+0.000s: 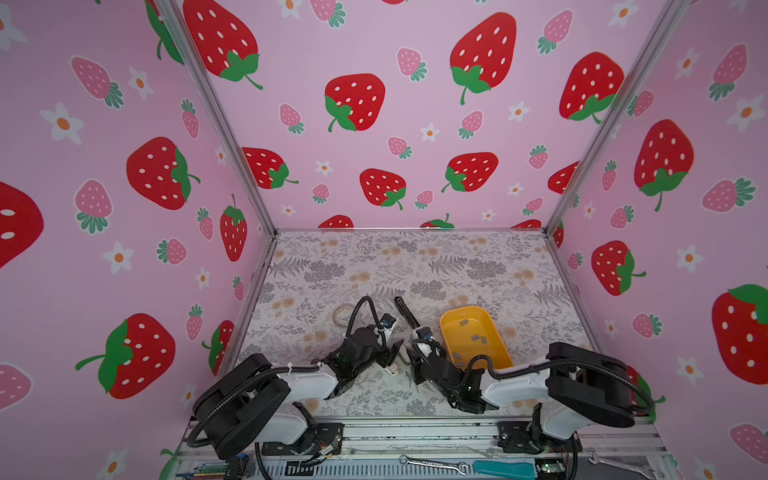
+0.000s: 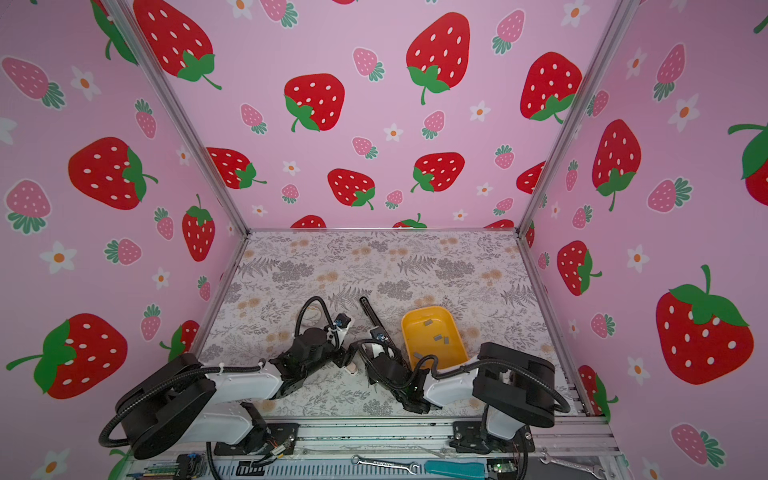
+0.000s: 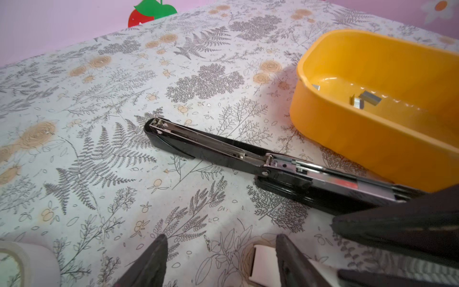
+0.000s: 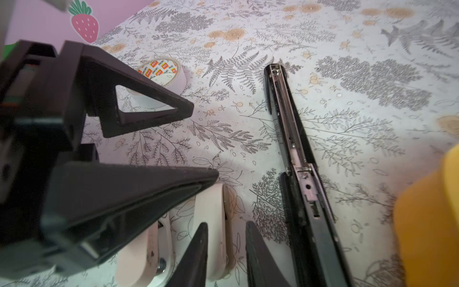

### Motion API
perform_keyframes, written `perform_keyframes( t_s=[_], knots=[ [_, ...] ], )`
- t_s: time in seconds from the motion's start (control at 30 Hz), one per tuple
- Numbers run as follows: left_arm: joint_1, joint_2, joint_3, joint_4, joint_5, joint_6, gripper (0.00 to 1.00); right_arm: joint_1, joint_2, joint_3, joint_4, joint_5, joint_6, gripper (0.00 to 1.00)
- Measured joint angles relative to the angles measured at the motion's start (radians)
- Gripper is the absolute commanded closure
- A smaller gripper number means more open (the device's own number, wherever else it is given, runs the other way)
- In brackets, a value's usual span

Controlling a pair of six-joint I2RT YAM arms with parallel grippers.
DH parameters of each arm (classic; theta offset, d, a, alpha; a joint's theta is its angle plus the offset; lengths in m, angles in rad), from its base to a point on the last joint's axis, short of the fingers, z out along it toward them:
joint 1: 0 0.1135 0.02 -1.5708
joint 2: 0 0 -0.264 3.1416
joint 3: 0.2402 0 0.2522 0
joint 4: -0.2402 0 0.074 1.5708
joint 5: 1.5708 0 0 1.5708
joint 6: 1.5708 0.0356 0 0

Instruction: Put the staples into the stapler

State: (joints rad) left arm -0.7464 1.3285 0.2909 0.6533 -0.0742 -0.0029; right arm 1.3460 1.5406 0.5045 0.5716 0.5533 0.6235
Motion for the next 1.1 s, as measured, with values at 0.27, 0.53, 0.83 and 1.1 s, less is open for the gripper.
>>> perform_keyframes(
  t_s=[0.27, 0.53, 0.83, 1.1],
  knots=[
    [0.000, -0.191, 0.008, -0.163, -0.065, -0.082, 0.24, -0.005, -0.159, 0.000, -0.180, 0.060, 0.035, 0.52],
    [0.000, -0.250, 0.028, -0.289, -0.129, -0.137, 0.23, -0.037, -0.140, 0.000, -0.298, 0.069, 0.087, 0.27],
    [0.000, -0.274, 0.028, -0.322, -0.147, -0.153, 0.22, -0.072, -0.109, 0.011, -0.352, 0.080, 0.126, 0.05],
    [0.000, -0.272, 0.032, -0.338, -0.164, -0.182, 0.20, -0.086, -0.026, 0.023, -0.365, 0.063, 0.119, 0.26]
  ],
)
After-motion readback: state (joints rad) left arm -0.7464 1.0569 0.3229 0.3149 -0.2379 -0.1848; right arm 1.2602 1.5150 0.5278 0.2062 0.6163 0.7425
